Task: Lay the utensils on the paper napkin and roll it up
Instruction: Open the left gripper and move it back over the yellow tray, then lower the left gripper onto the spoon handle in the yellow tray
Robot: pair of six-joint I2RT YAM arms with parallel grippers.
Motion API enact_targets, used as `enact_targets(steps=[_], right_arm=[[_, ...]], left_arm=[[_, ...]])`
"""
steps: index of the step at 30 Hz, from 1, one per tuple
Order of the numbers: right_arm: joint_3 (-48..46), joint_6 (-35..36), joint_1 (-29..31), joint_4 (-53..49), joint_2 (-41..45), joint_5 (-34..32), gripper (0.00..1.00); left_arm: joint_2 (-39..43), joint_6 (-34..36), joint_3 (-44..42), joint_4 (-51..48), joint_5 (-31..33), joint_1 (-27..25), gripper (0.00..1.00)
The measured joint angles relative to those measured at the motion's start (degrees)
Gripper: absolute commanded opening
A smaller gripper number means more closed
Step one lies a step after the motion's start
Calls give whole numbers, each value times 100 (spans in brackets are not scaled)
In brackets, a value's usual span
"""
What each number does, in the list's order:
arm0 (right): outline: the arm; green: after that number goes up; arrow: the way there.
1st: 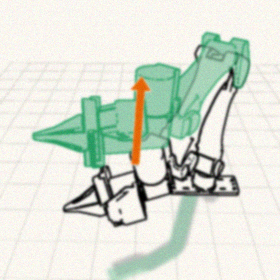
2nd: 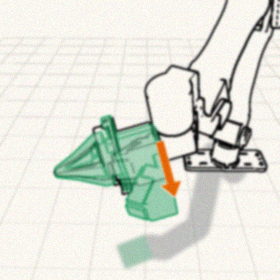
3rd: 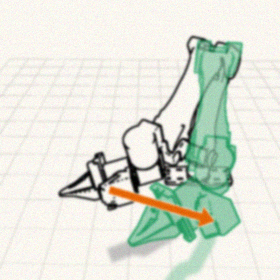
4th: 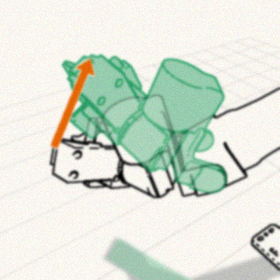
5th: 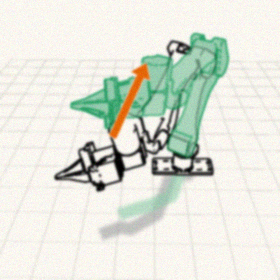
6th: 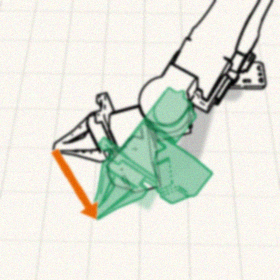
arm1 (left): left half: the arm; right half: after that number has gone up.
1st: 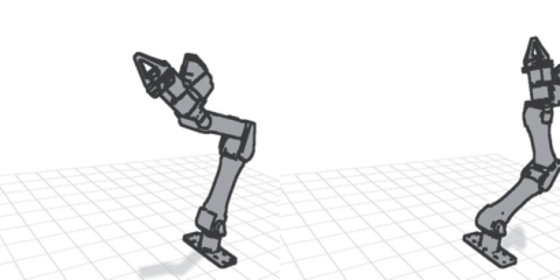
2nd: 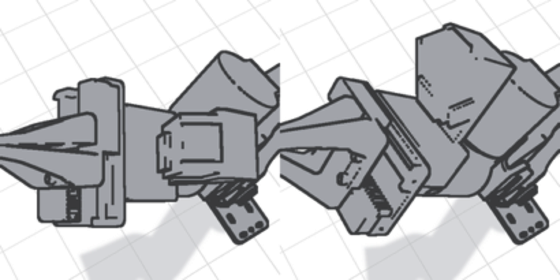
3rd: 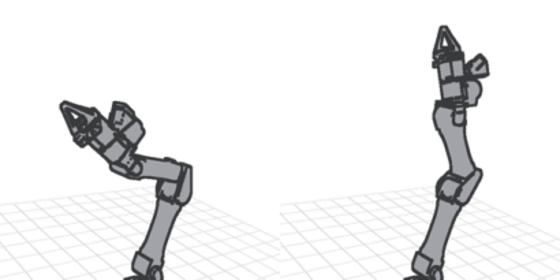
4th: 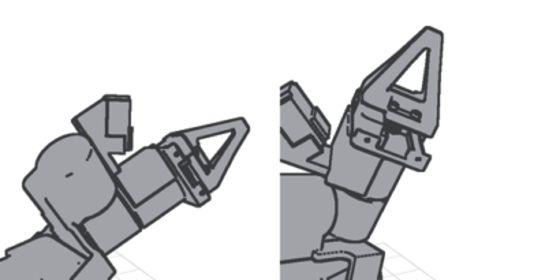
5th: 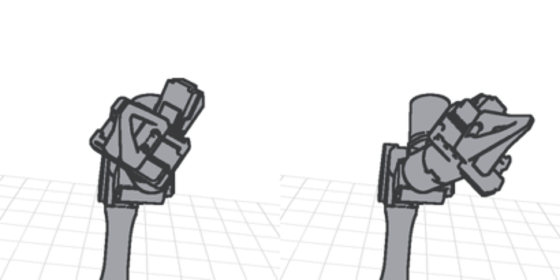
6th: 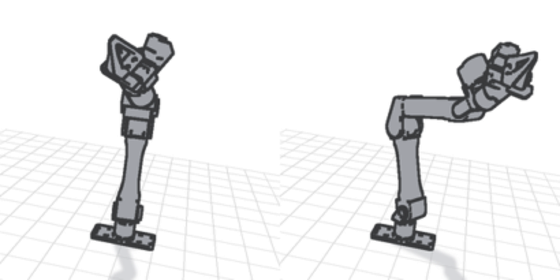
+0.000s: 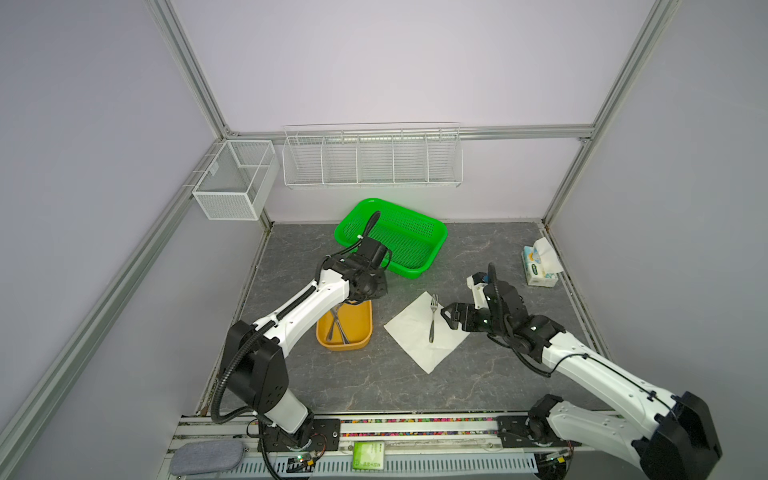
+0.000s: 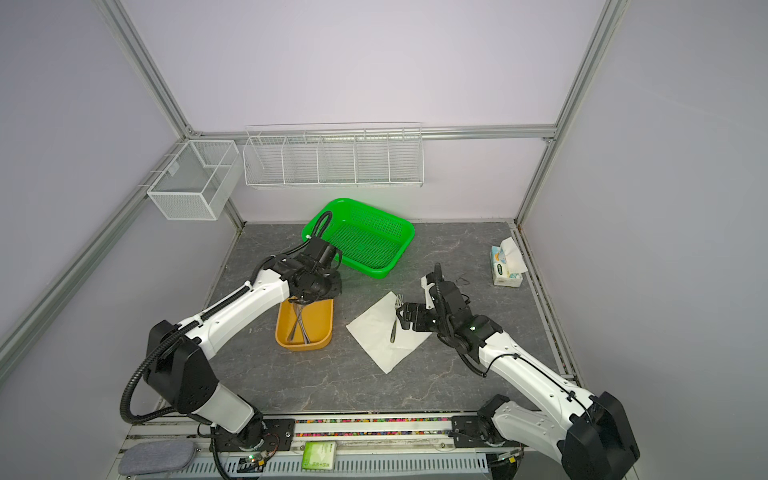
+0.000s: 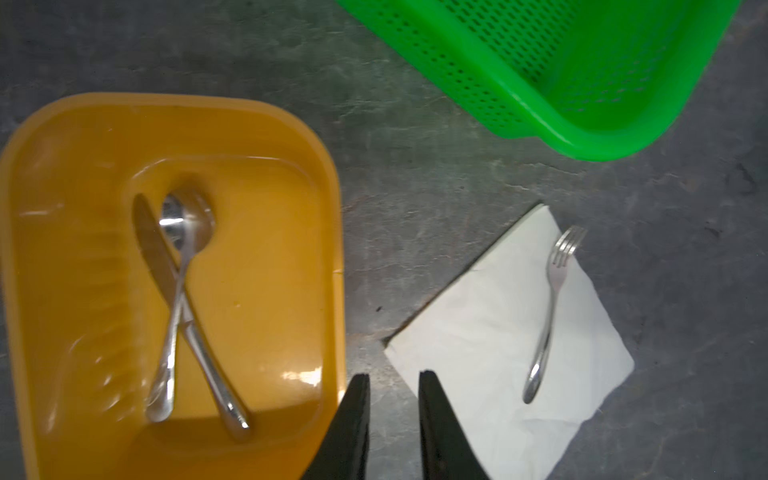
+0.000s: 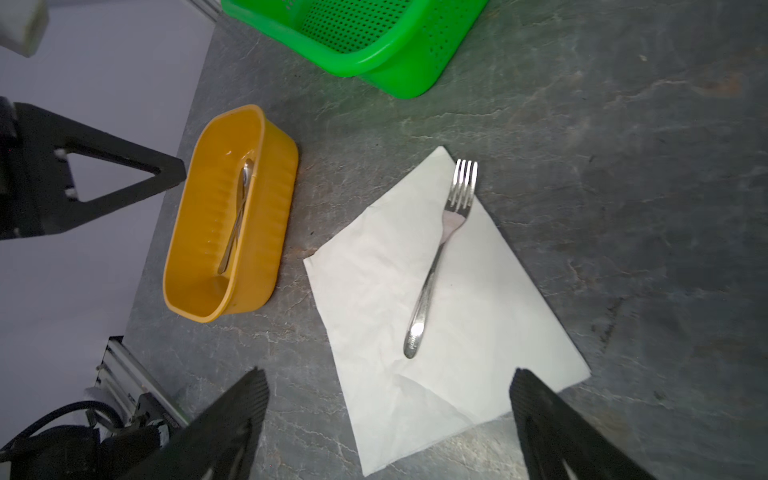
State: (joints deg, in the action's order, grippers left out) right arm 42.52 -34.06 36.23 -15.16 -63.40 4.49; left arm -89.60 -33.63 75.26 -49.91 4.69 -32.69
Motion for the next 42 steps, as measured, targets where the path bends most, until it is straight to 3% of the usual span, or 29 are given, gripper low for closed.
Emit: enact_targets(steps=[7,12,25,42], right_arm=[[557,245,426,87,-758,96,99],[791,304,542,39,-1082,103,99],[1008,450,560,-48,-1281,136,100],[1008,459,592,-37,-1325,162,98]], left_arm=[[61,444,-505,-229,-17,1047,23],[-404,741,-509,-286,-133,1432,23],[-1646,1187,-400,-289,-310,1770,22],[-2004,1543,-24,-319,-671,1770,16]])
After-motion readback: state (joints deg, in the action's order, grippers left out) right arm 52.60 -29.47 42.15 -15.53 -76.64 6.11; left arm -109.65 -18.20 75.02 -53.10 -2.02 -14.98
